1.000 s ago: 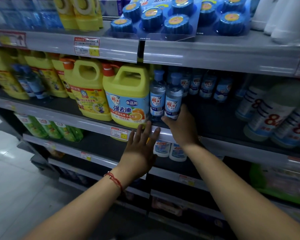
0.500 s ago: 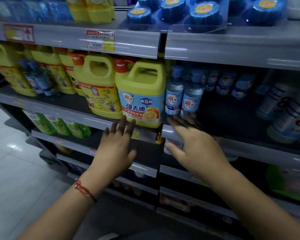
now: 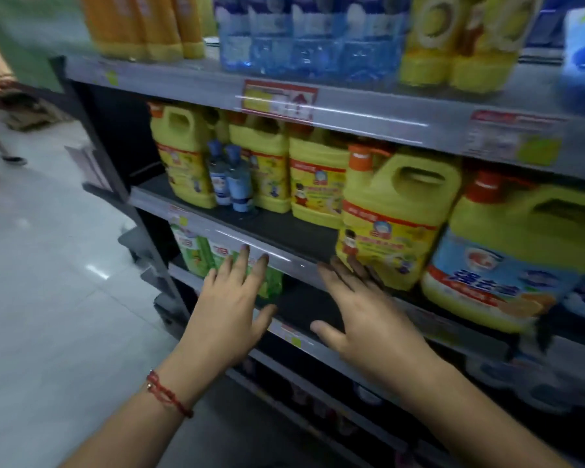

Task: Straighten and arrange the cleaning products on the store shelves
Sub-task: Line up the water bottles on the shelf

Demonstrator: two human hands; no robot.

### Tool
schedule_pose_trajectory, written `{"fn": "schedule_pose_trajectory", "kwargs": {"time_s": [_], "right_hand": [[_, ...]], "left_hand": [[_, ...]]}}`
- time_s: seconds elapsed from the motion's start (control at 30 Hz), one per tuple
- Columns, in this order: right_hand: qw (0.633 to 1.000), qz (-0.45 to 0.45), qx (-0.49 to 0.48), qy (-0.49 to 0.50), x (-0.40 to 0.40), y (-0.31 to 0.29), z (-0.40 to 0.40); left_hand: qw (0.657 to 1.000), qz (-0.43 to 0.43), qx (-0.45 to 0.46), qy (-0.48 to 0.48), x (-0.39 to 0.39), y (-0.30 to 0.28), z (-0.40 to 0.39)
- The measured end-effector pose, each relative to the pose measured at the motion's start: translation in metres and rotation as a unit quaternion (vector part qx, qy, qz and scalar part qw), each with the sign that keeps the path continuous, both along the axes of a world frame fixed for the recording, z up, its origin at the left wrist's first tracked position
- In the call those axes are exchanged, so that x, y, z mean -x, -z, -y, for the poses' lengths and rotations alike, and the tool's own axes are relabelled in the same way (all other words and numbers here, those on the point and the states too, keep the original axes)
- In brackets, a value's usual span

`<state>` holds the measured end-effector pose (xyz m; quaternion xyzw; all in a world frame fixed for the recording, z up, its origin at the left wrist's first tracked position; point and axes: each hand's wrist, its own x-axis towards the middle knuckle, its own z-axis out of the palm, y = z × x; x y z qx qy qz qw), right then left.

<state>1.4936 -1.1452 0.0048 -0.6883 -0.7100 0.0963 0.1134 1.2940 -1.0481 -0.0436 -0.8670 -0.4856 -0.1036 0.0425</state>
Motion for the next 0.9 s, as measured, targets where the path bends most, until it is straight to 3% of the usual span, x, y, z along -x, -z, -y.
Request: {"fn": "schedule_pose_trajectory", "kwargs": {"time_s": [0.3, 0.53, 0.67, 0.9], "right_hand": [[0.997, -0.045, -0.054, 0.01, 0.097, -0.018, -0.115], [0.991, -0.098, -0.083, 0.045, 0.101, -0.029, -0.199], [0.992, -0.072, -0.083, 0.067, 0.097, -0.026, -0.247], [0.961, -0.084, -0.247, 0.089, 0.089, 0.002, -0.3]], "left_hand": [[0.999, -0.012, -0.041, 0.011, 0.067, -0.045, -0.119], [0.999, 0.028, -0.024, 0.026, 0.055, -0.059, -0.197], [0.989, 0.075, -0.061, 0.108, 0.049, -0.06, -0.241], [0.997, 0.023, 0.027, 0.062, 0.022, -0.076, -0.284]]}}
